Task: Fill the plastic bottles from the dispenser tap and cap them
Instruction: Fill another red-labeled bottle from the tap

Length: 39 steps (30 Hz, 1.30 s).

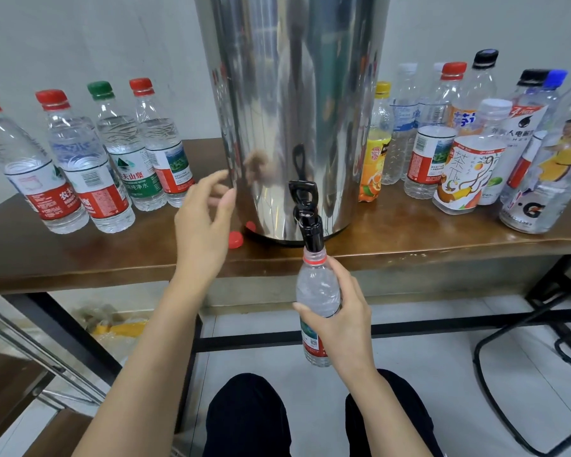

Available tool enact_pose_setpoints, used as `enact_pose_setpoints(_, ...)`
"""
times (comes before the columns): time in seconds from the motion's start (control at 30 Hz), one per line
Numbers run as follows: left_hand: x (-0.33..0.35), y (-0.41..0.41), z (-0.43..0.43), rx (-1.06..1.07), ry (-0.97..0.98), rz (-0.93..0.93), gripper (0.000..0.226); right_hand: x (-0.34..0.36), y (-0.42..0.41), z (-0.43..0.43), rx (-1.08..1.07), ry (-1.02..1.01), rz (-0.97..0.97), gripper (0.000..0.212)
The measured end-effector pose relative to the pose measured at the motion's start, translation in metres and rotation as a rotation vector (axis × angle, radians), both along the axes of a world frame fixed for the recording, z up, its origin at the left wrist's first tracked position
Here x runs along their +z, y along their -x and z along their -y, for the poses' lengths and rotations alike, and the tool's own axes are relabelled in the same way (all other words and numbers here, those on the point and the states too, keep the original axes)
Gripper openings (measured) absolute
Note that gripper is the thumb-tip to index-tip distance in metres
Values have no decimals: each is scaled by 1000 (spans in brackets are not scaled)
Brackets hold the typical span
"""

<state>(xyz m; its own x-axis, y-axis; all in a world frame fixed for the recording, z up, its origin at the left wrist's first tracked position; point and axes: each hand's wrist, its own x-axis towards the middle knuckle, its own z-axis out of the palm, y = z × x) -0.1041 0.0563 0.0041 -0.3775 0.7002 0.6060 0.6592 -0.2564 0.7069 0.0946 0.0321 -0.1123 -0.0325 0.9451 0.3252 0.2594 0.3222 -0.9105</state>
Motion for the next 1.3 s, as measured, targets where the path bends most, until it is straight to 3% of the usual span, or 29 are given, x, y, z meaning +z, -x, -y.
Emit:
enact_pose_setpoints(0.17,-21,32,-9,49,452,-81,50,-2,-1,1,-1,17,-8,84)
enact_pose_setpoints(0.33,-33,26,-19,24,620,-235,61,-1,-2,4,7,8,8,84)
enact_pose_setpoints(0.57,-41,13,-10,60,511,-215,37,-1,-6,12,15,9,23,83)
enact_pose_setpoints(0.8,-17,-9,30,-173,243,186,26,2,1,21,54,6,21,82)
enact_pose_setpoints(0.97,1,-27,50,-359,243,130,26,12,10,29,111,-19,-9,82)
enact_pose_setpoints(1.3,7,-26,63,-367,274,17,28,29,18,41,146,-79,51,83)
